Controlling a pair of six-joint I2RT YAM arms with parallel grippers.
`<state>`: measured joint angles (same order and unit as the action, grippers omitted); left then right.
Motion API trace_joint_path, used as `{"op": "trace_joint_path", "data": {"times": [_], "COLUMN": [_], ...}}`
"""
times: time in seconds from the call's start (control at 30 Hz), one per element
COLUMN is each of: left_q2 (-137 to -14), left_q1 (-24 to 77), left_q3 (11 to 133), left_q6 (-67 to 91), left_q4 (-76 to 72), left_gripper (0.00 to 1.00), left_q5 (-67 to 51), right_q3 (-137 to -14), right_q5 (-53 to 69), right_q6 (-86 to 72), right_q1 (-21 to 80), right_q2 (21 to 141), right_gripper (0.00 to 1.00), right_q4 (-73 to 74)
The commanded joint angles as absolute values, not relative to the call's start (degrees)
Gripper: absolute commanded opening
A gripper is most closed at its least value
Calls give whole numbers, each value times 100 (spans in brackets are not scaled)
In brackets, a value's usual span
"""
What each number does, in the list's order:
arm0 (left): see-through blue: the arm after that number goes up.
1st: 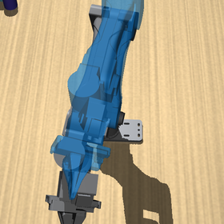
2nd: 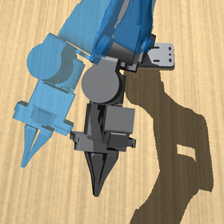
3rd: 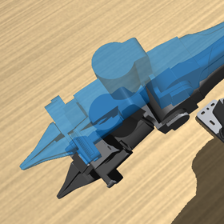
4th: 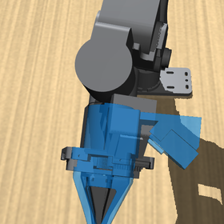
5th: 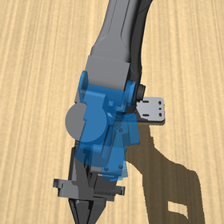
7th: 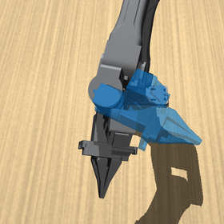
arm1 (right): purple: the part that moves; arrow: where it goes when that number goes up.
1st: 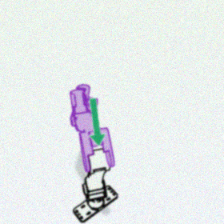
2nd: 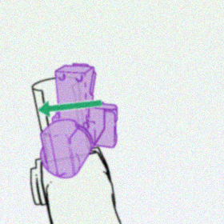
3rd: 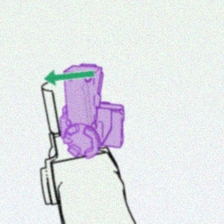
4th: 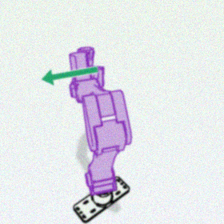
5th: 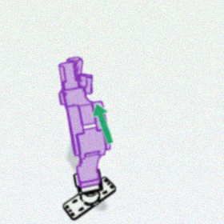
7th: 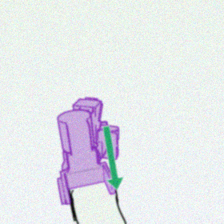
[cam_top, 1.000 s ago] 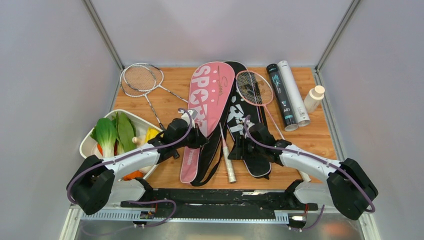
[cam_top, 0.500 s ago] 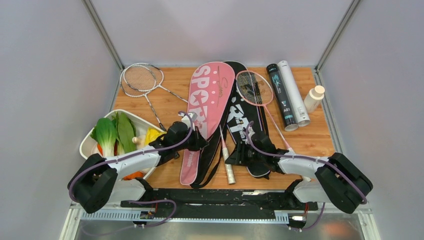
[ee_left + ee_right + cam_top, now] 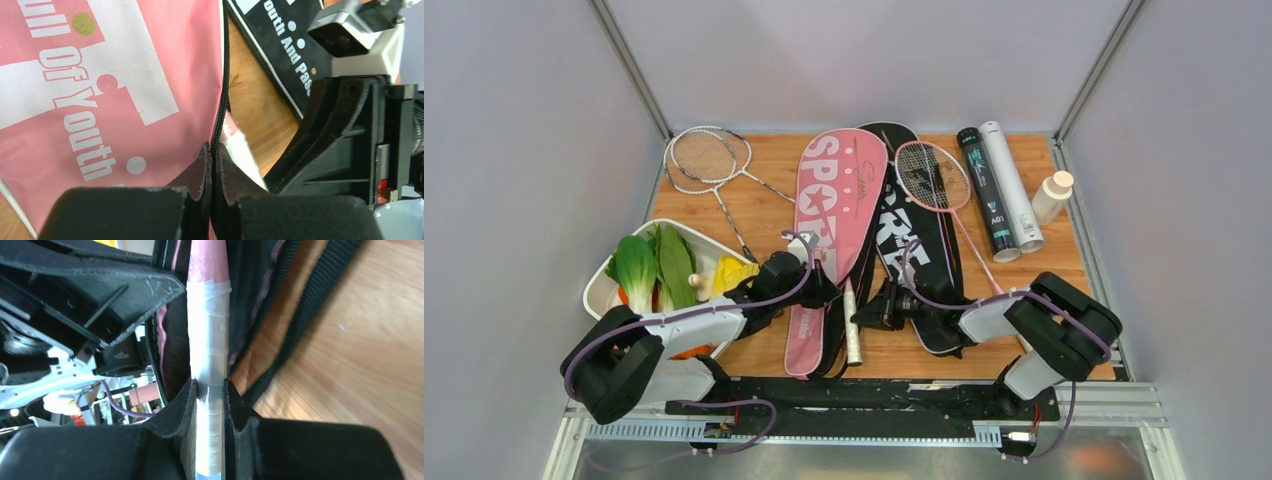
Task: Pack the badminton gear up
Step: Place the racket in the racket bag.
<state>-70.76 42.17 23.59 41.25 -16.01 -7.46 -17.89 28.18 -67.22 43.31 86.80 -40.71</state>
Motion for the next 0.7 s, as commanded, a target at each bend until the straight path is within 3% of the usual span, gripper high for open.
{"op": "trace_joint_path", "data": {"times": [0.0, 0.2, 0.4, 0.67], "left_q2": [-6994, -6841, -7068, -6930], "left_q1": [4373, 4447, 4570, 4684], "left_q3": [2187, 2058, 2057, 1851], "left_q6": [4195, 4167, 4252, 4502], "left_q4": [-1968, -2240, -2530, -2562], "left_gripper": [0, 0, 0, 0], "left_q5": [-970, -1098, -1163, -904], "right_q3": [-2523, -2991, -3282, -3794], "right_q5": [2659, 2846, 2289, 1896], "right_q6": [-7211, -7929, -8738, -8723], "right_q1": [4412, 4501, 4723, 4751], "right_q2": [9244, 10263, 10742, 11000], "right_gripper": [9, 10, 10, 14], "right_q4": [-5491, -6385, -6954, -6474]}}
